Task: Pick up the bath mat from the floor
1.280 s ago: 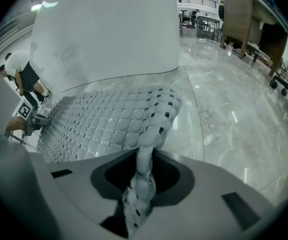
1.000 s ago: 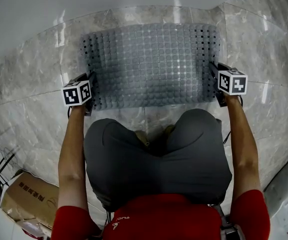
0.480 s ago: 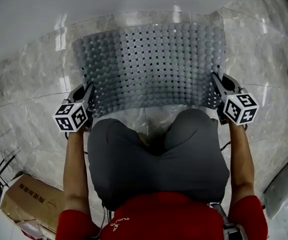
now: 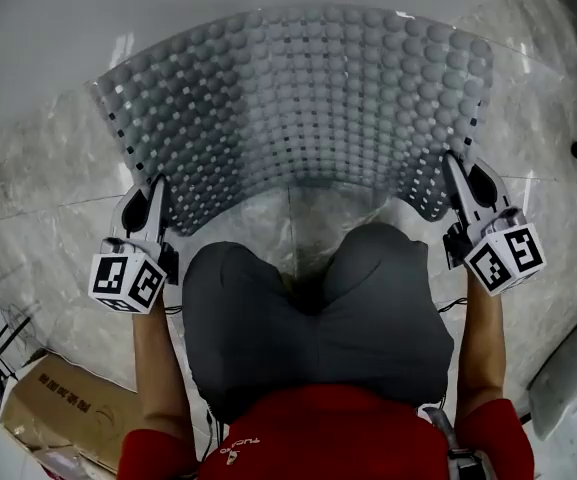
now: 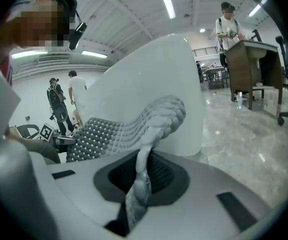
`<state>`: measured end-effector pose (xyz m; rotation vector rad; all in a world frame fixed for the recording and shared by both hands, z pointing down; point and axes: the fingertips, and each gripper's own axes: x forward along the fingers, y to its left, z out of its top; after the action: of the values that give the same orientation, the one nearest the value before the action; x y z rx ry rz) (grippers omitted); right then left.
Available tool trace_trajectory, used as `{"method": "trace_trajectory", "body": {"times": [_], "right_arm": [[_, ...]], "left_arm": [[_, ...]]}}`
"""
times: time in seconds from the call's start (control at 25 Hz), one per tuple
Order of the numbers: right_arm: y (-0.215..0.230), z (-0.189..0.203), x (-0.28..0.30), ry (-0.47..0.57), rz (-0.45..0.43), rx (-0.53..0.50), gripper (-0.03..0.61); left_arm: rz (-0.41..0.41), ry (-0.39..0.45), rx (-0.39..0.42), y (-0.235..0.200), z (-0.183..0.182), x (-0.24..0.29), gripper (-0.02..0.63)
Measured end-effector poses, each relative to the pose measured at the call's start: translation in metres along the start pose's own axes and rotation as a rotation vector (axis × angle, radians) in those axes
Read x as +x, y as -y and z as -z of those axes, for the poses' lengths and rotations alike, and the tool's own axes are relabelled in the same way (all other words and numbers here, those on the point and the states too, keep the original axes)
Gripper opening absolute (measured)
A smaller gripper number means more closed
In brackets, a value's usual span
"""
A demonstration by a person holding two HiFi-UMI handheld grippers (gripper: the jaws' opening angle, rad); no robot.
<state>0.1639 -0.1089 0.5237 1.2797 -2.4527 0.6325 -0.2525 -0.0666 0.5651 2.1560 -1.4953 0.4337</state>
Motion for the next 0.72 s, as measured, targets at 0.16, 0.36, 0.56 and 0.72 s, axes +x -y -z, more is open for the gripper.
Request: {"method": "trace_trajectory", "body": {"times": [0.16, 0.36, 0.56, 0.72], "right_arm": [[-0.008, -0.051, -0.018, 0.089, -0.011, -0.017, 0.035], [-0.001, -0.086, -0.035, 0.160, -0.021, 0.005, 0.035], [0.000, -0.076, -0.029, 0.170, -0.014, 0.050, 0.035], [0.001, -0.065, -0.021, 0.179, 0.003, 0.091, 0.035]], "left_arm": [[-0.035, 0.082, 0.015, 0.008, -0.047, -0.023, 0.041], [-0.056, 0.148, 0.041, 0.021, -0.086, -0.038, 0.041], [-0.062, 0.135, 0.063, 0.026, -0.086, -0.041, 0.041], [-0.069, 0.117, 0.055, 0.018, -0.078, -0.042, 0.041]]}}
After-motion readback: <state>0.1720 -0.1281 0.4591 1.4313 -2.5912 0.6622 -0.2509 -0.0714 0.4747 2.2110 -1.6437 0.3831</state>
